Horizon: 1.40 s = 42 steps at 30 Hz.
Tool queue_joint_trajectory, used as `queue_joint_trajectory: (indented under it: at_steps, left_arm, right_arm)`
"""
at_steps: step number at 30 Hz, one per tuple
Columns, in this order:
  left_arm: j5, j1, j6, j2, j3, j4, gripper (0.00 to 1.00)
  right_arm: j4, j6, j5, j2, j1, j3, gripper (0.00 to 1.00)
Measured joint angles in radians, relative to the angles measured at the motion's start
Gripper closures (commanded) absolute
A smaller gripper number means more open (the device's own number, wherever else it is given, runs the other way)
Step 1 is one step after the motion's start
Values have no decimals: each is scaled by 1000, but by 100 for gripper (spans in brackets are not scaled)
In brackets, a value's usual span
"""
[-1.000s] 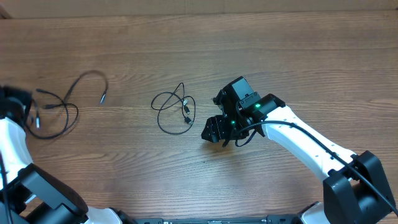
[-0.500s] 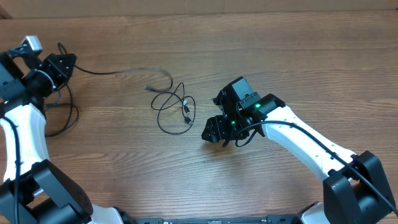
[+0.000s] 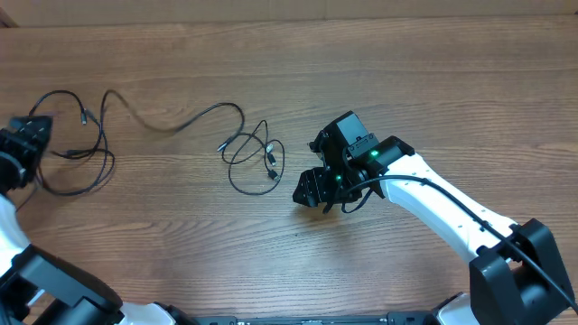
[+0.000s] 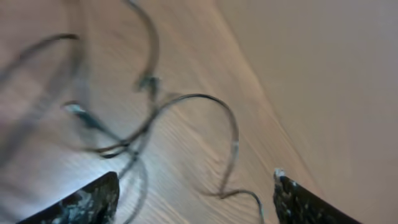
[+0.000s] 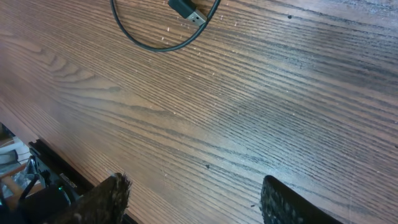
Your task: Untangle cables
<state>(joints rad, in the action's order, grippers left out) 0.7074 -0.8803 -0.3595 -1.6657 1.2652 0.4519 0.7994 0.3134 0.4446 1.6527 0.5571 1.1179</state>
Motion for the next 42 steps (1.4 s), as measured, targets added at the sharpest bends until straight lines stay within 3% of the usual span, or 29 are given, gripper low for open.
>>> queue_joint_trajectory:
  at_steps: [6, 15, 23, 27, 28, 29, 35, 42]
  left_arm:
    - [-113, -36, -30, 0, 0, 60, 17]
    - [-442, 31, -33, -2, 0, 105, 5]
    - [-581, 79, -28, -68, 0, 74, 6]
    - [-608, 79, -22, -138, 0, 75, 48]
    - [-608, 79, -21, -143, 0, 76, 81]
    - [-604, 79, -23, -164, 0, 76, 96]
    - [-469, 79, -23, -170, 1, 62, 96]
    - [-95, 79, -23, -92, 56, -11, 96]
  right_arm:
    - [-3, 0, 0, 0, 0, 0, 34]
    - [-3, 0, 0, 0, 0, 0, 34]
    - [-2, 0, 0, 0, 0, 0, 34]
    - [-2, 0, 0, 0, 0, 0, 34]
    - [-2, 0, 0, 0, 0, 0, 34]
    - [-2, 0, 0, 0, 0, 0, 34]
    - [-2, 0, 0, 0, 0, 0, 33]
    - [0, 0, 0, 0, 0, 0, 34]
